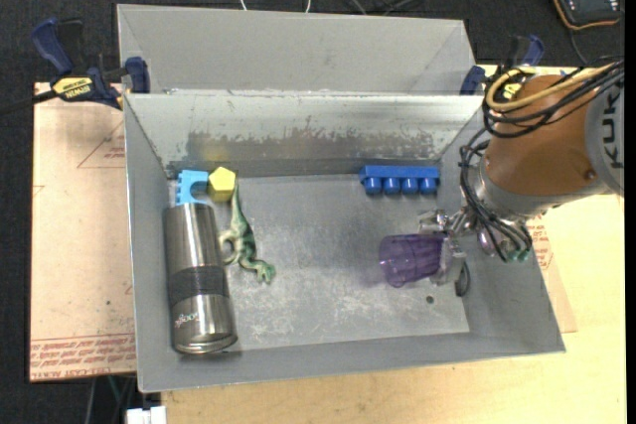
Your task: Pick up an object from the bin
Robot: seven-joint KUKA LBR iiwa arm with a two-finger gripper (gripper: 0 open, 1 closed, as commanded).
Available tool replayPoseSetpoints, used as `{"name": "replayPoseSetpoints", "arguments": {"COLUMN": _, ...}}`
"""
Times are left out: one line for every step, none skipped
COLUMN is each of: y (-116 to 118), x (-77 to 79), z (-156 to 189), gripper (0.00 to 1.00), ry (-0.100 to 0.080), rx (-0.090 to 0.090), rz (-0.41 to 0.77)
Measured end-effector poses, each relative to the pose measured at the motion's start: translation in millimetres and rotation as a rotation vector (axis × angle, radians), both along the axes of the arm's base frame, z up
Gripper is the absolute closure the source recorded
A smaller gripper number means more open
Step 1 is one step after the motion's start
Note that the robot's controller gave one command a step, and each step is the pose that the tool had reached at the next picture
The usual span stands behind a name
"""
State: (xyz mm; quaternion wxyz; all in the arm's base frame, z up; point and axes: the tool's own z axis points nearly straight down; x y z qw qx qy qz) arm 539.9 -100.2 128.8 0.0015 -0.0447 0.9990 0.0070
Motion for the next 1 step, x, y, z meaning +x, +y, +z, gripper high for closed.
{"name": "replayPoseSetpoints", "arguments": {"y": -18.3, "x": -47.7, "z": 104.0, "gripper": 1.00, "ry": 0.007, "rx": -0.001, "rz": 0.041}}
